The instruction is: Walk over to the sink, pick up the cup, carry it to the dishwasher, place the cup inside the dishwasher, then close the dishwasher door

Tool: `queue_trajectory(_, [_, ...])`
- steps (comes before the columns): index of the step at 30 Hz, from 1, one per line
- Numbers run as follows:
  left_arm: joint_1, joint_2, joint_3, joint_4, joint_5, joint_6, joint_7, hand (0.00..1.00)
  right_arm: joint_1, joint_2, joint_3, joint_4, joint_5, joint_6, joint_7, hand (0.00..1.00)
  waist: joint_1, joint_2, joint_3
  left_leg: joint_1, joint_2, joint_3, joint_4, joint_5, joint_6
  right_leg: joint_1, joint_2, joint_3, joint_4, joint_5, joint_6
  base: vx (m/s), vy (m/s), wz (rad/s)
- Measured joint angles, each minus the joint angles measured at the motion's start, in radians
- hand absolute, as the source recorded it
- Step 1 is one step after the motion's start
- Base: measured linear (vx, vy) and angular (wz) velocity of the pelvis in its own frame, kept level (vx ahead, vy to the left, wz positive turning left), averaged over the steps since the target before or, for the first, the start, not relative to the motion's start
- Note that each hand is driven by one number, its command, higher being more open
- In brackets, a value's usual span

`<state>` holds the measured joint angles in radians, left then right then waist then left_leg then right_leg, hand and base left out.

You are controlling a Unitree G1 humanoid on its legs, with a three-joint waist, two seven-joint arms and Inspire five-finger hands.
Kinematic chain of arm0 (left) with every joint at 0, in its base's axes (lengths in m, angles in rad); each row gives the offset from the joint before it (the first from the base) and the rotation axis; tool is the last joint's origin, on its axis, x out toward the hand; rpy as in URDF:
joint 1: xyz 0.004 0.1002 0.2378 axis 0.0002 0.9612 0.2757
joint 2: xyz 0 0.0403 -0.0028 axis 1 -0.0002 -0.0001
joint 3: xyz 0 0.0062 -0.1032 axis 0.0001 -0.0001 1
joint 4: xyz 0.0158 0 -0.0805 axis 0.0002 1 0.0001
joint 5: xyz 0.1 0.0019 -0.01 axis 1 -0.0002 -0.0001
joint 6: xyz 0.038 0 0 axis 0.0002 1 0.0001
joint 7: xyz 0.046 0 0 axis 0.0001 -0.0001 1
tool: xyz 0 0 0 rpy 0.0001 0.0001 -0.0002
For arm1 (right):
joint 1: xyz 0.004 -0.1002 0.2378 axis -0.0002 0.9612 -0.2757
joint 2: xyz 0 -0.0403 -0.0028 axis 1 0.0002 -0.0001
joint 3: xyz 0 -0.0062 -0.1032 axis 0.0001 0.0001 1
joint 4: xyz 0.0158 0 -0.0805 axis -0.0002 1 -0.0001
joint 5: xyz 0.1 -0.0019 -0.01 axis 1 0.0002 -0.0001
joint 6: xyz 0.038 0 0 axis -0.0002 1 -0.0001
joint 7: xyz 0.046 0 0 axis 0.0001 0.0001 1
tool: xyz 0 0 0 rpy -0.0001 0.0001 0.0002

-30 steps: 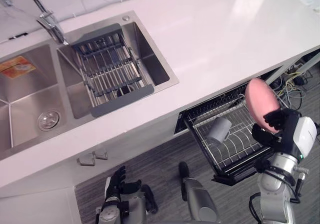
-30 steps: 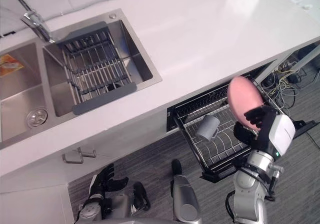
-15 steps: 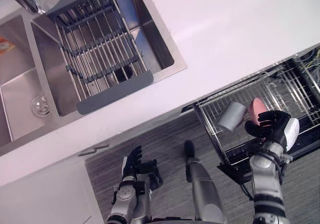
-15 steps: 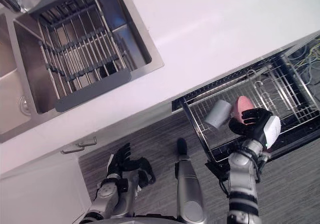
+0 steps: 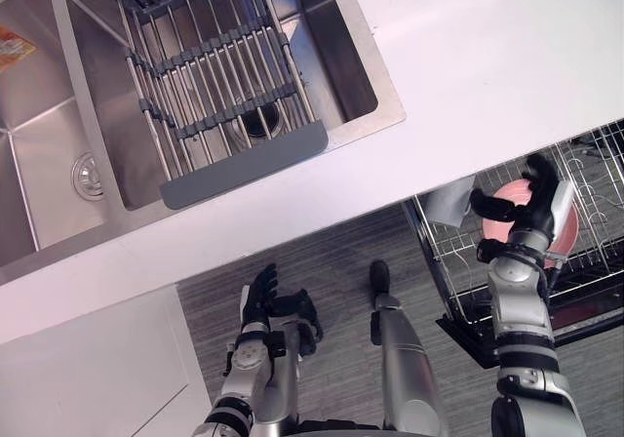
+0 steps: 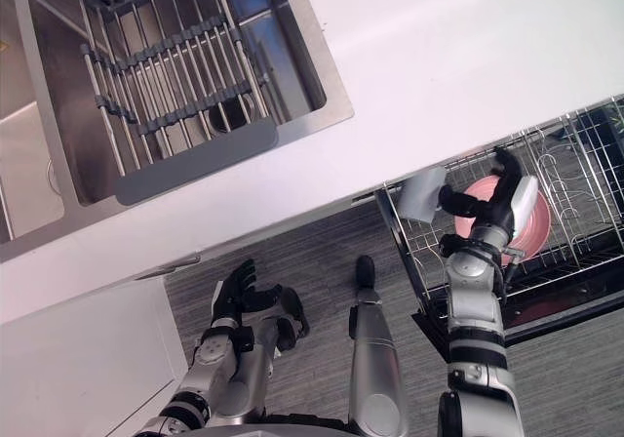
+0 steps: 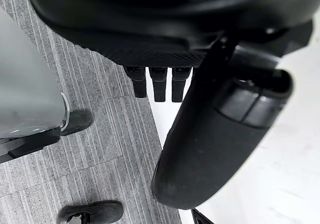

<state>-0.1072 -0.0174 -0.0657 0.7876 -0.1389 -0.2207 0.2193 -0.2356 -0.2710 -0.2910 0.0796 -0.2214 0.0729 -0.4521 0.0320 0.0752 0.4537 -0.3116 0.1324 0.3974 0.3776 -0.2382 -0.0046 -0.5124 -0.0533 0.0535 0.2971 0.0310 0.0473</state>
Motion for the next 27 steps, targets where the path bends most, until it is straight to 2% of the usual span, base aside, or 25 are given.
queue_trajectory(4, [0.010,0.003,0.005,-0.013,0.002,0.005,0.000,0.90,0.145,0.080,-0.037,-0.232,-0.018,-0.022,-0.037,0.90,-0.008,-0.030,0.003,0.055,0.005,-0.001,-0.007,-0.003,-0.003,0.058,0.005,-0.003,-0.009,-0.003,0.002,0.00,0.000,0.00])
queue_trajectory(7, [0.025,0.004,0.040,-0.022,0.013,0.014,-0.008,0.90,0.283,0.135,-0.045,-0.330,-0.024,-0.034,-0.041,0.90,-0.021,-0.058,-0.002,0.089,0.011,0.005,-0.004,-0.015,-0.005,0.092,0.010,-0.004,-0.010,-0.012,0.005,0.00,-0.013,-0.04])
queue_trajectory(10, [0.045,0.006,0.062,-0.022,0.023,0.024,-0.017,0.90,0.399,0.172,-0.068,-0.376,-0.056,-0.039,-0.038,0.90,-0.031,-0.073,-0.014,0.120,0.014,0.013,-0.004,-0.023,-0.006,0.119,0.014,0.001,-0.009,-0.022,0.005,0.02,-0.003,-0.07])
queue_trajectory(12, [0.076,0.009,0.081,-0.011,0.025,0.032,-0.029,0.90,0.494,0.226,-0.115,-0.380,-0.057,-0.047,-0.034,0.90,-0.040,-0.082,-0.054,0.140,0.019,0.023,-0.004,-0.031,-0.010,0.133,0.021,0.006,-0.009,-0.028,0.005,0.05,0.002,-0.10])
queue_trajectory(14, [0.099,0.016,0.089,0.007,0.044,0.037,-0.034,0.90,0.565,0.283,-0.172,-0.365,-0.051,-0.072,-0.034,0.90,-0.052,-0.085,-0.064,0.186,0.024,0.025,-0.005,-0.038,-0.014,0.171,0.027,0.007,-0.003,-0.040,0.005,0.08,-0.003,-0.06])
queue_trajectory(17, [0.129,0.020,0.105,0.015,0.052,0.042,-0.045,0.90,0.630,0.316,-0.231,-0.262,0.007,-0.112,-0.034,0.90,-0.066,-0.096,-0.103,0.204,0.027,0.027,-0.005,-0.047,-0.017,0.180,0.030,0.008,0.017,-0.060,0.005,0.04,-0.014,-0.02])
queue_trajectory(19, [0.140,0.022,0.120,0.035,0.061,0.044,-0.055,0.90,0.637,0.329,-0.284,-0.090,0.128,-0.134,-0.024,0.90,-0.075,-0.106,-0.124,0.221,0.028,0.029,-0.001,-0.056,-0.019,0.187,0.030,0.010,0.038,-0.077,0.005,0.02,-0.009,-0.01])
queue_trajectory(22, [0.147,0.022,0.141,0.047,0.060,0.051,-0.067,0.90,0.627,0.334,-0.340,0.204,0.358,-0.136,0.020,0.90,-0.080,-0.103,-0.141,0.225,0.028,0.030,0.017,-0.069,-0.018,0.183,0.028,0.014,0.067,-0.095,0.006,0.00,-0.001,-0.01])
queue_trajectory(27, [0.147,0.021,0.175,0.045,0.059,0.051,-0.071,0.90,0.585,0.343,-0.330,0.388,0.516,-0.128,0.100,0.90,-0.086,-0.097,-0.143,0.187,0.028,0.046,0.057,-0.089,-0.013,0.137,0.026,0.031,0.101,-0.103,0.010,-0.06,-0.002,-0.11])
